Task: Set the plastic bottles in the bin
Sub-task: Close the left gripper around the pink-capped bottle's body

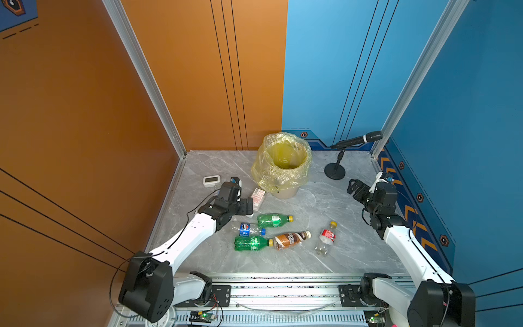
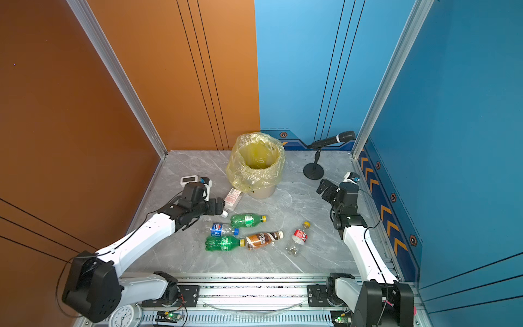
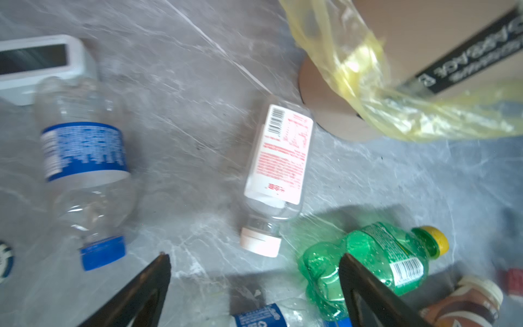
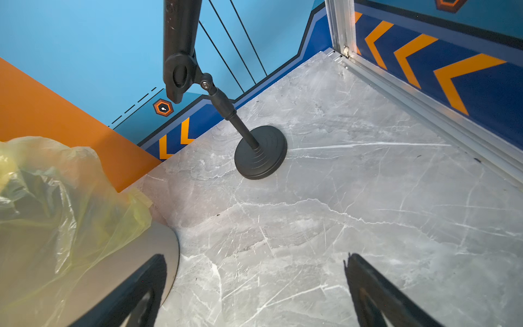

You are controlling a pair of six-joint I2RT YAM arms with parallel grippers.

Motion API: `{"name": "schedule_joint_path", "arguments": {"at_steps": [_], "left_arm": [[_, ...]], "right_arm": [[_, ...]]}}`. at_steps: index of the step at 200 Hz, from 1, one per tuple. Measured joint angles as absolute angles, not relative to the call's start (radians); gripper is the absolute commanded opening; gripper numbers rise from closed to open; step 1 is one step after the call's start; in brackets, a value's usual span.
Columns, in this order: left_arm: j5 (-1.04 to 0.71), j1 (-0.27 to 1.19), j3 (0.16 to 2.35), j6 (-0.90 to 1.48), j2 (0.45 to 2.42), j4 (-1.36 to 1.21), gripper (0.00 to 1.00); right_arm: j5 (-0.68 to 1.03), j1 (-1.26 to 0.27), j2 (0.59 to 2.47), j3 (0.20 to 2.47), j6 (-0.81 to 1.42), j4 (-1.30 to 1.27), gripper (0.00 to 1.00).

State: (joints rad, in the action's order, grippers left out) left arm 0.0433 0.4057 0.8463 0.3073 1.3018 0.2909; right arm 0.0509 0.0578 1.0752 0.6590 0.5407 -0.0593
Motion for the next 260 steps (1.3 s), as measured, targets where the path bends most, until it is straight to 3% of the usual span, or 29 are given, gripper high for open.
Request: {"name": "schedule_joint_path", "arguments": {"at_steps": [52,177,260], "left_arm": [[0.044,0.446,0.996,0.270,1.529,0.337,1.00],[0.051,0.445,1.178,0.251,1.830,0.380,0.98],[0.052,0.424,1.189,0.261,1.850,0.386,0.68]], "right_arm": [[0.084,0.058,1.007,0.643,0.542,-0.036,1.00],[0.102,0.084,0.971,0.634,0.542,-0.010,1.00],[0.103,0.092,0.971,0.628,0.544,-0.009,1.00]]}}
